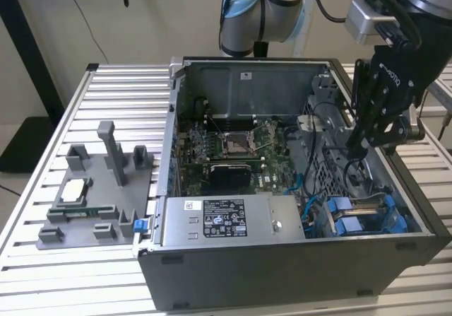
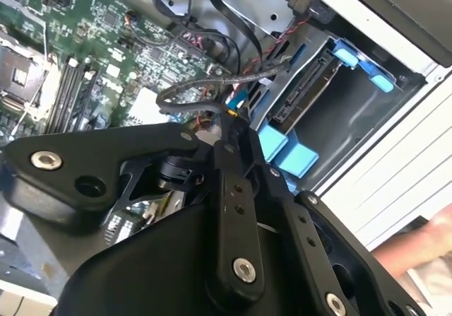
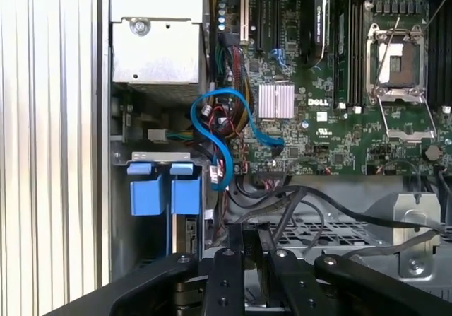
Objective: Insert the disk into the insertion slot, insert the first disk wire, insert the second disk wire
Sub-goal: 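Insert the first disk wire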
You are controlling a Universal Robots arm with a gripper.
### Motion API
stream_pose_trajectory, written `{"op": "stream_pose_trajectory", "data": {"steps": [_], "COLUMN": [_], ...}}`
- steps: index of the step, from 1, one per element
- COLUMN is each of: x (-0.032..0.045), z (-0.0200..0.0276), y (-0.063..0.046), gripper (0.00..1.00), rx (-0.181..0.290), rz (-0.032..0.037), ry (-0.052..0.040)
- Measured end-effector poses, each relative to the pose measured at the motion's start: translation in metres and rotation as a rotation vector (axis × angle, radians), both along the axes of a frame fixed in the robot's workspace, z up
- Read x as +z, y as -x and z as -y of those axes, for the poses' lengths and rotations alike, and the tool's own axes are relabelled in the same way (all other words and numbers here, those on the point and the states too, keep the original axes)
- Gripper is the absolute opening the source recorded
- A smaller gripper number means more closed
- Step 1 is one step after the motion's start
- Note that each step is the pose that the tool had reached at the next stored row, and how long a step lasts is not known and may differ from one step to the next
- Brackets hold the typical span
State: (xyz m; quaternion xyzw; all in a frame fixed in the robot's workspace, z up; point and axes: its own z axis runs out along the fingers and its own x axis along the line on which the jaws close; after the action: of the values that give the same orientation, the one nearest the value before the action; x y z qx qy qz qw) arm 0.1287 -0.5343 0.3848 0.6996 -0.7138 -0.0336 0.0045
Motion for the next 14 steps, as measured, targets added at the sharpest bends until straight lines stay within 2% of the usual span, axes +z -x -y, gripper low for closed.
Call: {"op": "stream_pose_trajectory", "data": {"steps": [14], "x": [-0.0032], "z": [0.0154], "y": [-0.005], "gripper": [0.0], "rx": [0.0], "rz": [-0.0022], "ry": [0.0277]}}
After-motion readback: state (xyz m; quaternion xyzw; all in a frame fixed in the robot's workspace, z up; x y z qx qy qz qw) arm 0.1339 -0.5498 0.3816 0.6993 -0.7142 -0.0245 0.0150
